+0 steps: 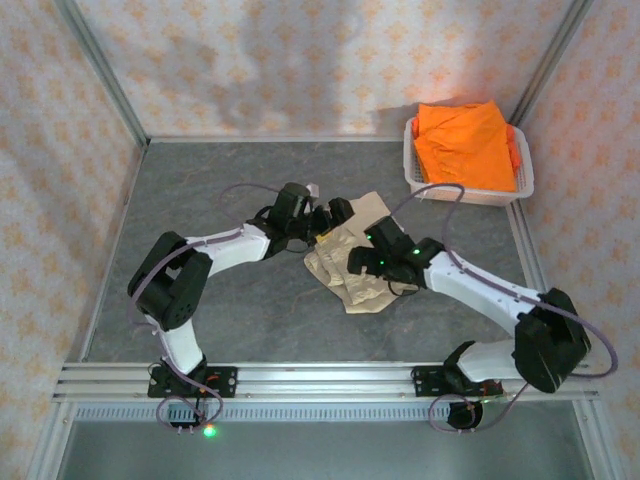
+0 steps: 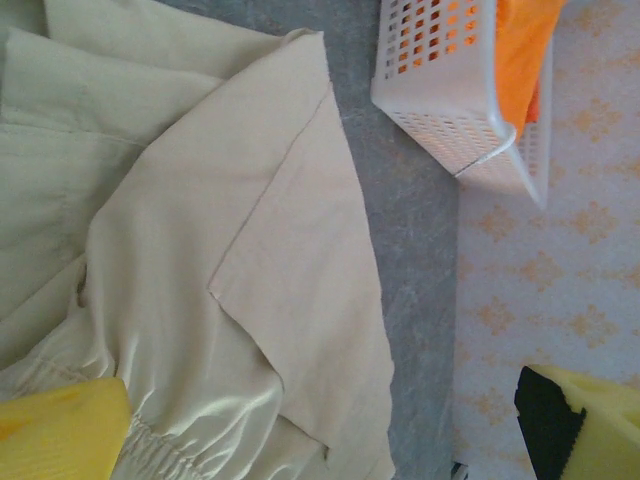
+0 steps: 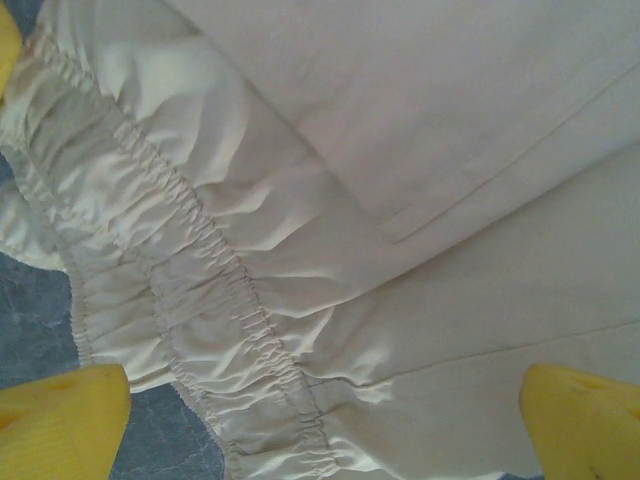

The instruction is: Fold and stack the shorts

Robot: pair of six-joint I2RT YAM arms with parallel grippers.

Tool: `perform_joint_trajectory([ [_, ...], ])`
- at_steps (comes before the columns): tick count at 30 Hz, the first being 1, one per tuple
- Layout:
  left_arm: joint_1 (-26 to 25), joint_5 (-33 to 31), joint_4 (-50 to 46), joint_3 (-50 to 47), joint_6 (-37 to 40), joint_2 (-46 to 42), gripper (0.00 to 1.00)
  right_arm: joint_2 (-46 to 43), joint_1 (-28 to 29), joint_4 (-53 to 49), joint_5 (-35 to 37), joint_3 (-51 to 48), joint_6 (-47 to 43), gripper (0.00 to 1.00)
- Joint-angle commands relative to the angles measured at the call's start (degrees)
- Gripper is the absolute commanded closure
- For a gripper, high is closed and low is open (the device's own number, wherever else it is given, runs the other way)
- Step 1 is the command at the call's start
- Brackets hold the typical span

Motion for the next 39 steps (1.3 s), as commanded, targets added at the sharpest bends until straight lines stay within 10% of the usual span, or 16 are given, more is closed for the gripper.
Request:
perform_joint_trajectory([
  [1, 0.19, -1.74, 0.71, 1.20, 1.24, 0.48, 0.00, 3.53, 3.33, 0.00, 4.78, 3.04, 2.08, 0.00],
  [25, 1.01, -4.68, 2.10, -3.76, 2.46, 6.57, 0.00, 21.55, 10.56, 2.09, 4.56, 1.73, 7.24, 0.04],
  [39, 5.63, -12.67, -7.77, -4.13, 12.45, -16.53, 0.00, 2.52, 10.36, 1.01, 3.81, 4.35, 3.97, 0.00],
])
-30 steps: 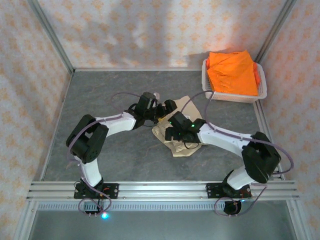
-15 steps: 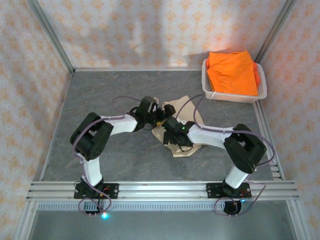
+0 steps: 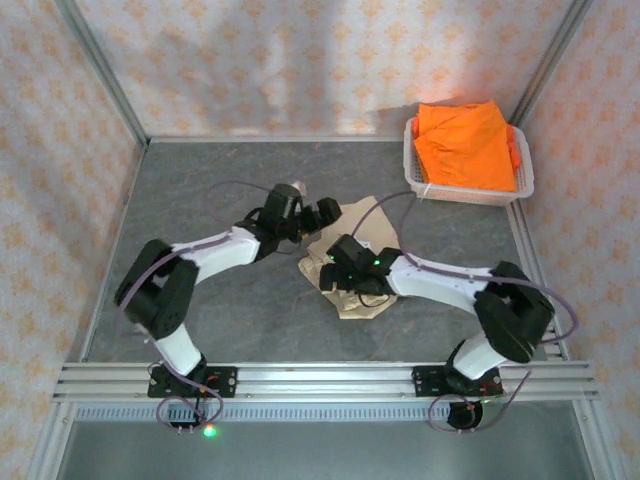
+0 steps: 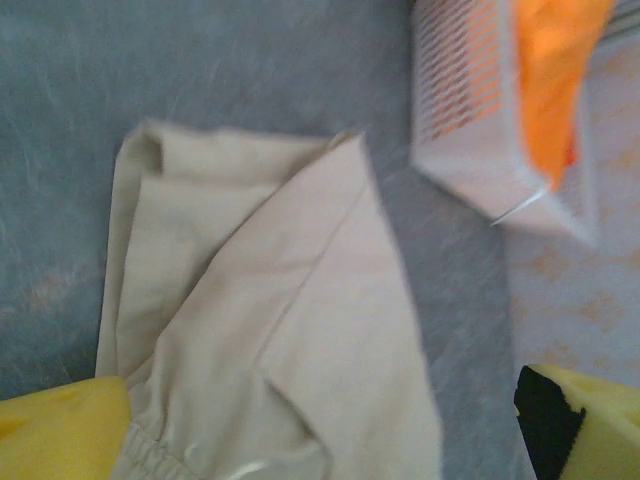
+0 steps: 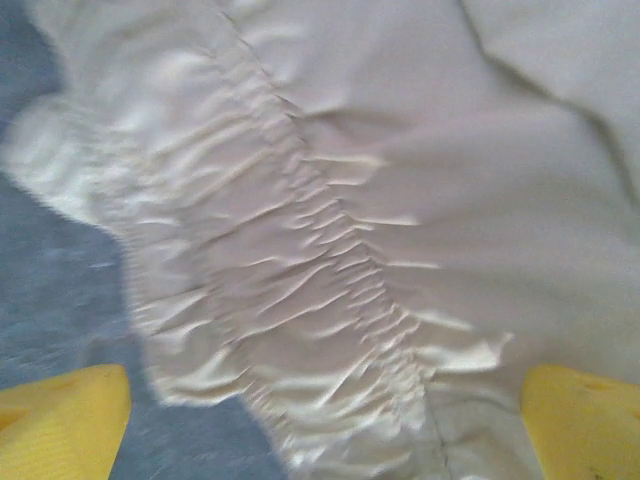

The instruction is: Fold and stack the shorts

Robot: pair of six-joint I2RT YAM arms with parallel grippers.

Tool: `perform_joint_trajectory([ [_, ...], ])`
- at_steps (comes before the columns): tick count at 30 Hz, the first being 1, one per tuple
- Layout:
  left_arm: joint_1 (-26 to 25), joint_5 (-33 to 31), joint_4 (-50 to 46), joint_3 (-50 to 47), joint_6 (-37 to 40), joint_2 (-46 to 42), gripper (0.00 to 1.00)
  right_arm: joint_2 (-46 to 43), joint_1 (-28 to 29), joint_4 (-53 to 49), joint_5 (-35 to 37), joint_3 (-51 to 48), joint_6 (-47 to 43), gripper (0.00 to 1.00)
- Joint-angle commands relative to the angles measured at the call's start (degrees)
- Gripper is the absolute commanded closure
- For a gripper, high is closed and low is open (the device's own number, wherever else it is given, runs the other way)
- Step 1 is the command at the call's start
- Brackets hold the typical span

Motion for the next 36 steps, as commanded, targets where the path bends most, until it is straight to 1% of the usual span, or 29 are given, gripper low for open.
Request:
perform_joint_trajectory([
  [1, 3.60, -4.80, -4.45, -1.60, 4.69, -9.34, 0.00, -6.79, -0.21, -5.04, 4.08, 2.74, -2.21, 0.00],
  [4, 6.98, -6.50, -7.89, -4.36, 6.94, -16.83, 0.00, -9.26, -1.82, -6.54, 5.87, 4.58, -3.28, 0.00],
  [7, 9.19, -8.09, -12.62, -6.35, 9.48, -23.73, 0.00, -6.69, -3.11, -9.18, 8.01, 8.71, -5.55, 0.01],
  [9, 9.65, -9.57, -15.54, -7.93, 10.78, -27.76, 0.00, -2.56, -3.31, -11.44, 8.49, 13.07, -7.29, 0.05],
  [12, 9.86, -10.27, -17.91, -10.25, 11.35, -31.66, 0.00, 5.07, -3.30, -12.95, 7.35, 18.48, -9.00, 0.10],
  [13, 9.86, -10.36, -18.16, -11.15, 11.22, -32.42, 0.00, 7.33, -3.30, -13.12, 6.82, 19.92, -9.32, 0.11],
  [17, 10.07, -10.88, -18.18, -14.60, 10.26, -34.80, 0.00, 16.63, -3.39, -14.40, 6.39, 26.35, -10.15, 0.23],
  [20, 10.12, -10.82, -17.94, -16.07, 9.61, -35.44, 0.00, 22.47, -3.99, -14.14, 5.31, 29.33, -9.87, 0.29],
  [24, 10.18, -10.64, -18.29, -16.89, 9.34, -35.66, 0.00, 28.19, -6.03, -12.65, 2.44, 29.42, -7.75, 0.41],
  [29, 10.14, -10.81, -18.57, -18.04, 9.37, -36.28, 0.00, 30.49, -8.69, -12.43, 4.82, 25.34, -7.84, 0.47],
  [36, 10.13, -10.98, -17.91, -19.59, 9.07, -36.35, 0.00, 28.31, -15.66, -14.75, 11.18, 17.69, -13.24, 0.49],
])
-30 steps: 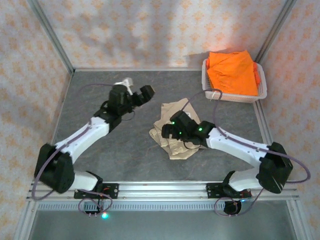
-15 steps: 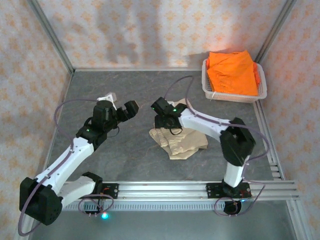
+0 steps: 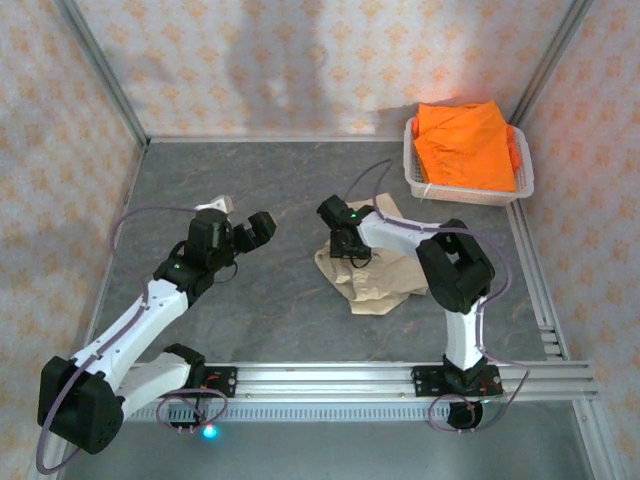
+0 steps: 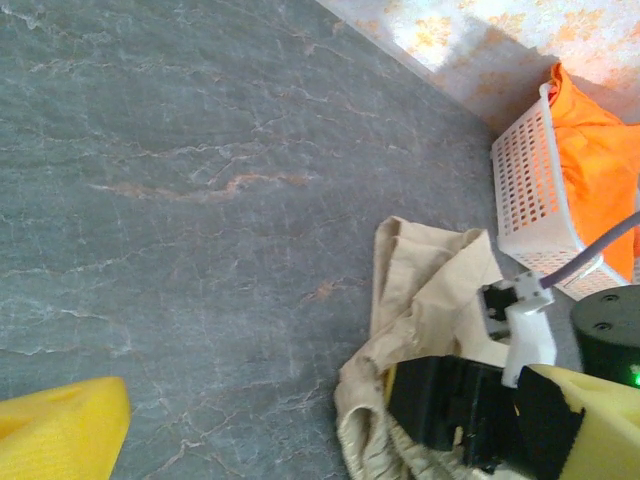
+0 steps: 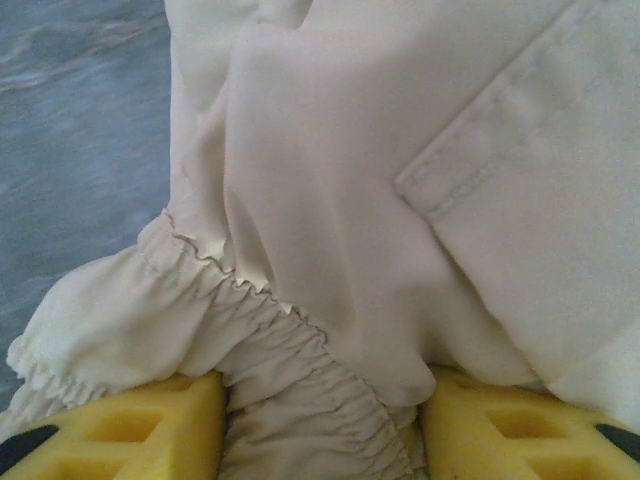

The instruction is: Fold and stack the shorts

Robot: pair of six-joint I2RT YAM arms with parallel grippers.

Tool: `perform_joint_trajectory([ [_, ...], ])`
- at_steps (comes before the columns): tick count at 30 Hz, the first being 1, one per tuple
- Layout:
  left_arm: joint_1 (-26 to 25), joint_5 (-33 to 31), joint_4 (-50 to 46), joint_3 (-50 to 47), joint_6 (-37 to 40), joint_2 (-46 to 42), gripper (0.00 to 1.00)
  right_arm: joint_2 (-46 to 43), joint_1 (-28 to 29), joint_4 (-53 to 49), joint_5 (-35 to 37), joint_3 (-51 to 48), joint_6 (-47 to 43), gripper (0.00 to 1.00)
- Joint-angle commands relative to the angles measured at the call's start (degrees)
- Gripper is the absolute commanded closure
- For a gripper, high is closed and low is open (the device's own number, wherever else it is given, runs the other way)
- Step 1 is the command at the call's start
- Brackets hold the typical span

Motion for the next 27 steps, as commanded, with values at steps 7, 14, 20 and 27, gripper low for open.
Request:
perform_joint_trajectory([
  [7, 0.51, -1.75, 0.60, -1.69, 0.31, -0.77, 0.00, 0.83, -11.09, -13.48, 17.54, -5.34, -10.37, 0.48],
  [14, 0.59, -1.74, 0.49, -1.85, 0.51, -0.48, 0.00, 3.15, -16.65, -17.14, 25.17, -3.53, -15.35, 0.47],
  [20, 0.86, -1.84, 0.53, -2.44, 0.70, -0.76, 0.00, 4.27, -22.23, -17.47, 33.29, -4.99, -20.20, 0.46],
  [27, 1.26, -1.66, 1.05, -3.15, 0.59, -0.58, 0.00, 7.10, -25.74, -16.47, 42.93, -5.86, -22.84, 0.46],
])
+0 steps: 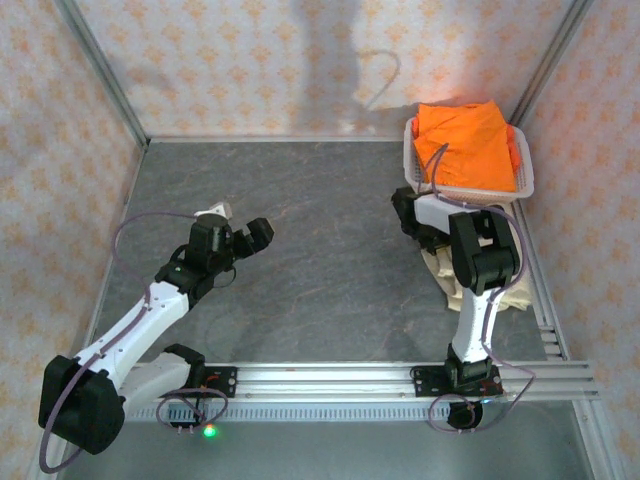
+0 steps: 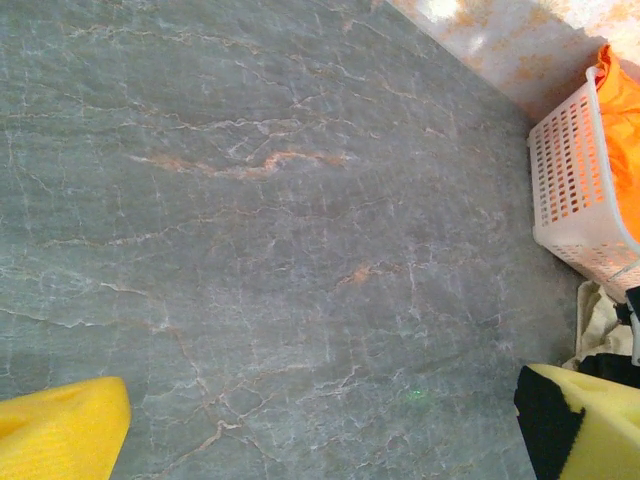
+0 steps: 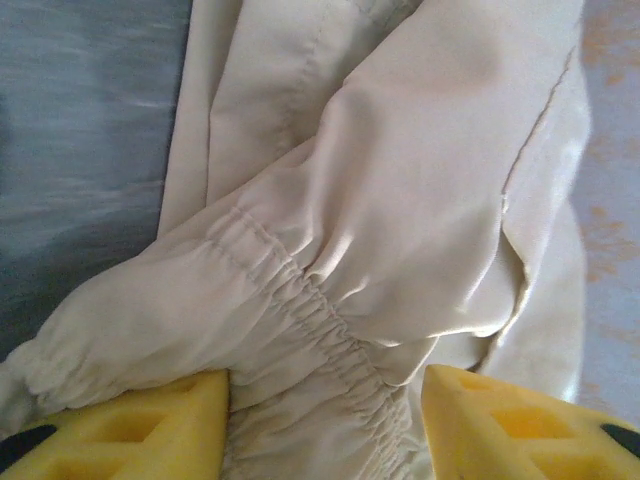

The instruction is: Fold and stack the shorts

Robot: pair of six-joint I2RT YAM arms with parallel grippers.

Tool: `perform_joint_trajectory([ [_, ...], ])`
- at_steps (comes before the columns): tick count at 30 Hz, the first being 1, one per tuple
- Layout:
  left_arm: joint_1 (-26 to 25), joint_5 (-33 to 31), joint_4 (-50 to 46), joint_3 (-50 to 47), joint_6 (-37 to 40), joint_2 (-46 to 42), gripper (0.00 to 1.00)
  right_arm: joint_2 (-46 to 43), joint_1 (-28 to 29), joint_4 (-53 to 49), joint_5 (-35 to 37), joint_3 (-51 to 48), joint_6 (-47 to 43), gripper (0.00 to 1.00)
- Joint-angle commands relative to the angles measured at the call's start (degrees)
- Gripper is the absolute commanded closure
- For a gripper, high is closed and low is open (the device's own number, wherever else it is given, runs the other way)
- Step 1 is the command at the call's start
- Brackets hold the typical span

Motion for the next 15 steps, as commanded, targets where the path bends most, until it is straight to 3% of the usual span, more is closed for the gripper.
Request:
perform_joint_trajectory([
  [1, 0.53, -1.45, 0.70, -0.39, 0.75, -0.69, 0.00, 4.19, -1.13, -2.52, 6.88, -2.38, -2.42, 0.46],
  [8, 1.06, -1.46, 0.34, -0.13, 1.38, -1.40, 0.00, -7.06, 1.13, -0.09, -0.54, -2.01, -3.08, 0.45],
  [15, 1.06, -1.44, 0.22, -0.08, 1.47, -2.35, 0.00, -22.50, 5.12, -0.60, -21.19, 5.74, -3.70, 0.33],
])
